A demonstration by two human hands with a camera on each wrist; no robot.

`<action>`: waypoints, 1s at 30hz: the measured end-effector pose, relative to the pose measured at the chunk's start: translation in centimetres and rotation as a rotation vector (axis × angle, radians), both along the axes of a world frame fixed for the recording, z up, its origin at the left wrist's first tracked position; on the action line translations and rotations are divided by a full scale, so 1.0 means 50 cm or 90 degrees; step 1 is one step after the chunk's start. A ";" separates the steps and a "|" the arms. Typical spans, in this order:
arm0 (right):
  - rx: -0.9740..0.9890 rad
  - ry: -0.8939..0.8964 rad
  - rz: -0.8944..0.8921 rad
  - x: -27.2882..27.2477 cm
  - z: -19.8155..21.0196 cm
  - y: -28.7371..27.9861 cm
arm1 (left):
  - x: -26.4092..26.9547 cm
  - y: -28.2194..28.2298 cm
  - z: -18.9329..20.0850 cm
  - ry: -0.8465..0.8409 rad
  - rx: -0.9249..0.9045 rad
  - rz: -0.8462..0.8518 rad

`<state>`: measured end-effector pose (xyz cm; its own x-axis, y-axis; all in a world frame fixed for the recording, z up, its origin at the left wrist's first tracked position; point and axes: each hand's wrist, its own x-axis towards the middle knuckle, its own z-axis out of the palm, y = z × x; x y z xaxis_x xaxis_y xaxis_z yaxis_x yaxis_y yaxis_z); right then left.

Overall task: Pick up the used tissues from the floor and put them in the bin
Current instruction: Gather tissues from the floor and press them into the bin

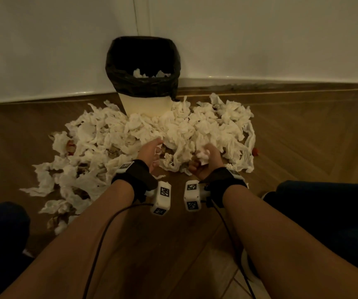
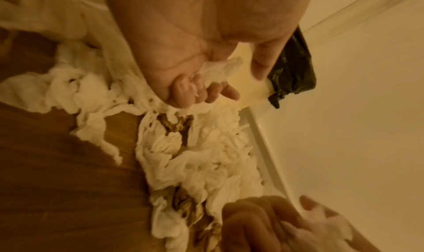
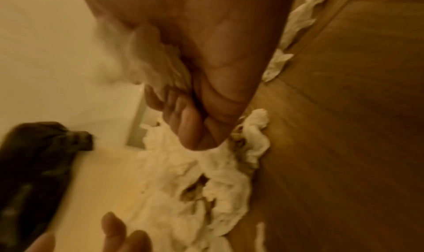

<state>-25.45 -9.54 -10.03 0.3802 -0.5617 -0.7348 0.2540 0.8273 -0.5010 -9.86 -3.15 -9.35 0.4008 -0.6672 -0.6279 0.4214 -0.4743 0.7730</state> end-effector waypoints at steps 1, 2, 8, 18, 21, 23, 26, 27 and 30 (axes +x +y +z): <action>-0.009 0.002 -0.003 0.013 0.013 -0.008 | 0.004 -0.004 0.011 -0.018 -0.004 -0.005; -0.022 0.006 -0.008 0.028 0.031 -0.017 | 0.009 -0.010 0.023 -0.041 -0.009 0.003; -0.114 -0.012 0.067 0.103 0.188 -0.059 | 0.039 -0.049 0.135 -0.032 -0.120 0.085; -0.315 0.067 0.114 0.182 0.467 -0.107 | 0.116 -0.091 0.415 -0.132 -0.251 0.117; -0.380 0.104 0.154 0.209 0.522 -0.116 | 0.153 -0.105 0.467 -0.297 -0.203 0.183; -0.424 0.101 0.173 0.227 0.548 -0.124 | 0.177 -0.119 0.490 -0.360 -0.220 0.259; -0.479 0.135 0.154 0.257 0.568 -0.147 | 0.200 -0.140 0.512 -0.422 -0.265 0.284; -0.484 0.142 0.137 0.264 0.572 -0.157 | 0.204 -0.147 0.518 -0.437 -0.269 0.270; -0.477 0.152 0.188 0.271 0.559 -0.183 | 0.216 -0.173 0.522 -0.302 -0.274 0.213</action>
